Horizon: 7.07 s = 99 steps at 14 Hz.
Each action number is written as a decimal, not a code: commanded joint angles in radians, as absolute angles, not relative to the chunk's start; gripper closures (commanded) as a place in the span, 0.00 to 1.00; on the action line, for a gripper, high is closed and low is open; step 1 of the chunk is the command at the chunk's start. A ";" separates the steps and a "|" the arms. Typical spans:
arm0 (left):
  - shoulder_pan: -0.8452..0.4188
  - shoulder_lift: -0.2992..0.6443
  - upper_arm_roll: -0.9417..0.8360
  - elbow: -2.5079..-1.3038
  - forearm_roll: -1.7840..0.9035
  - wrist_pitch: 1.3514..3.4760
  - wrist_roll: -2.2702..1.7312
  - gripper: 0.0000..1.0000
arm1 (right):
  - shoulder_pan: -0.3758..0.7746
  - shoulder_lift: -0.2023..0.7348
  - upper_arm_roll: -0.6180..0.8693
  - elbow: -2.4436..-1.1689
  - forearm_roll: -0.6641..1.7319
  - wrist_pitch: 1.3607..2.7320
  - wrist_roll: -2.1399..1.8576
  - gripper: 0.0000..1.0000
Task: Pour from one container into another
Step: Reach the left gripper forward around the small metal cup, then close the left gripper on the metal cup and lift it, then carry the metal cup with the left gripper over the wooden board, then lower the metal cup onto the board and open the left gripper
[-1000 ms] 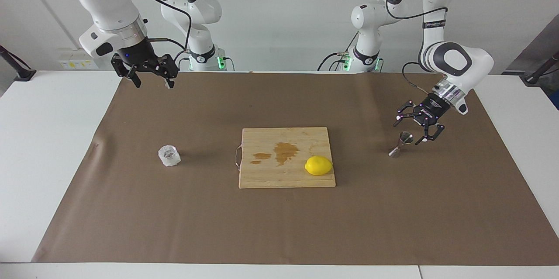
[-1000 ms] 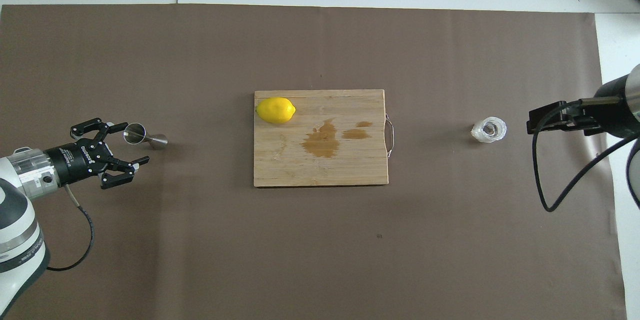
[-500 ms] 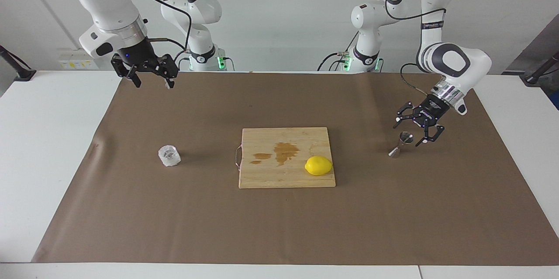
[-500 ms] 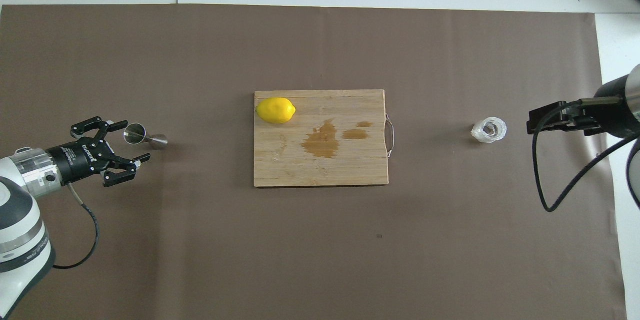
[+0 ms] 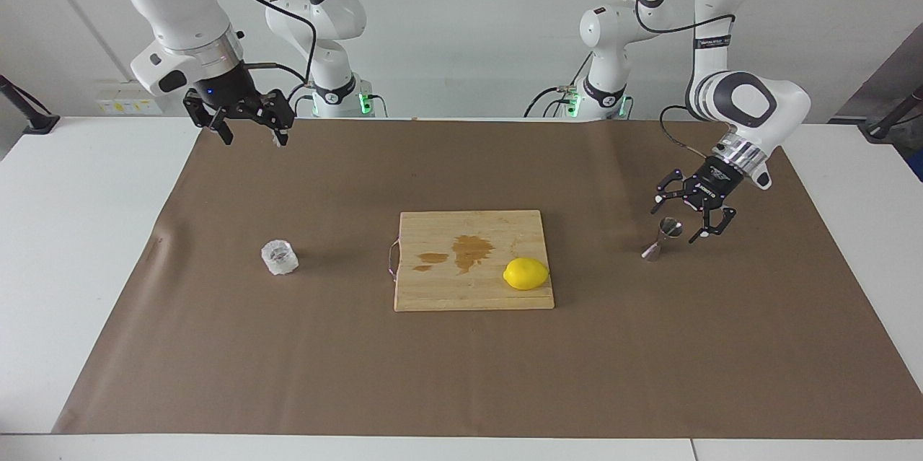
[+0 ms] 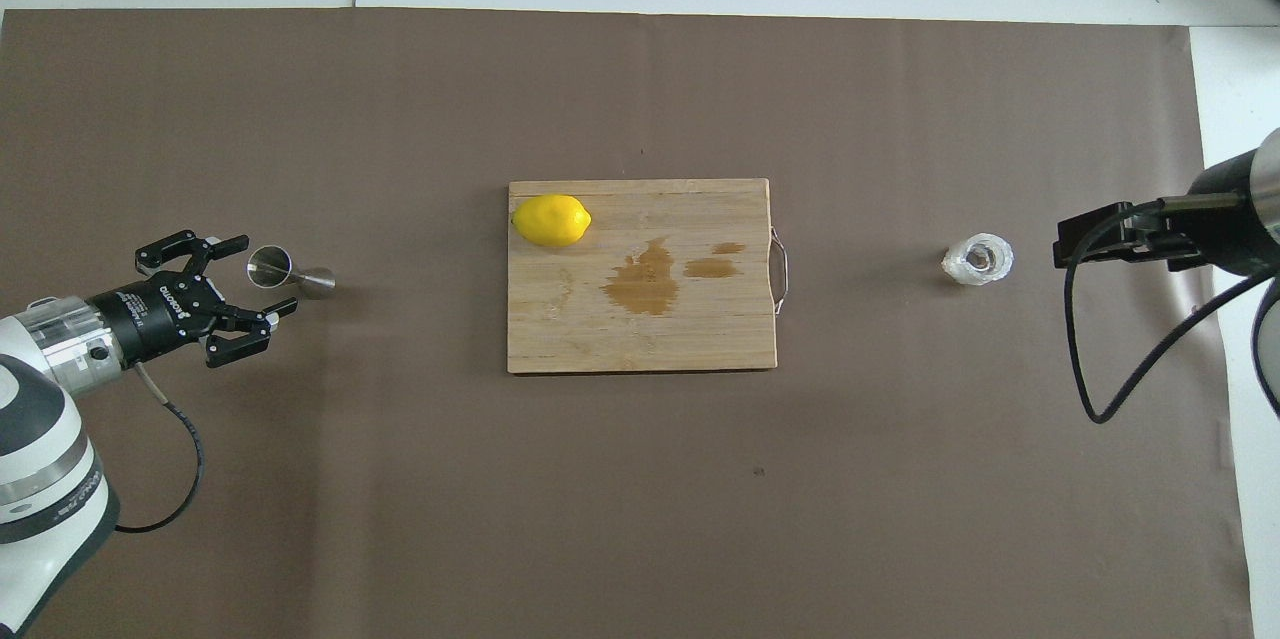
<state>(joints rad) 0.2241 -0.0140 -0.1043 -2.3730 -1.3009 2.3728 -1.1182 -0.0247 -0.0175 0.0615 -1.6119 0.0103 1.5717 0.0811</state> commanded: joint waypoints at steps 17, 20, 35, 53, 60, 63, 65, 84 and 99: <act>0.186 0.000 -0.097 -2.370 -1.336 2.447 -1.112 0.16 | -0.038 -0.018 0.067 -1.606 0.008 1.557 0.057 0.00; 0.192 0.000 -0.095 -2.370 -1.336 2.441 -1.114 0.24 | -0.038 -0.018 0.067 -1.606 0.008 1.557 0.057 0.00; 0.201 -0.002 -0.095 -2.358 -1.338 2.425 -1.118 0.54 | -0.038 -0.018 0.067 -1.606 0.008 1.557 0.057 0.00; 0.060 -0.032 -0.173 -2.209 -1.328 2.444 -1.241 1.00 | -0.038 -0.018 0.067 -1.606 0.008 1.557 0.057 0.00; -0.328 0.032 -0.178 -2.129 -1.330 2.799 -1.517 1.00 | -0.038 -0.018 0.067 -1.606 0.008 1.557 0.057 0.00; -0.452 0.060 -0.178 -2.099 -1.331 2.920 -1.589 1.00 | -0.038 -0.018 0.067 -1.606 0.008 1.557 0.057 0.00; -0.515 0.074 -0.183 -2.097 -1.338 2.989 -1.638 1.00 | -0.038 -0.018 0.067 -1.606 0.008 1.557 0.057 0.00; -0.676 0.379 -0.253 -1.902 -1.293 3.198 -1.644 0.94 | -0.038 -0.018 0.067 -1.606 0.008 1.557 0.057 0.00; -0.716 0.396 -0.253 -1.913 -1.281 3.227 -1.629 0.00 | -0.038 -0.018 0.067 -1.606 0.008 1.557 0.057 0.00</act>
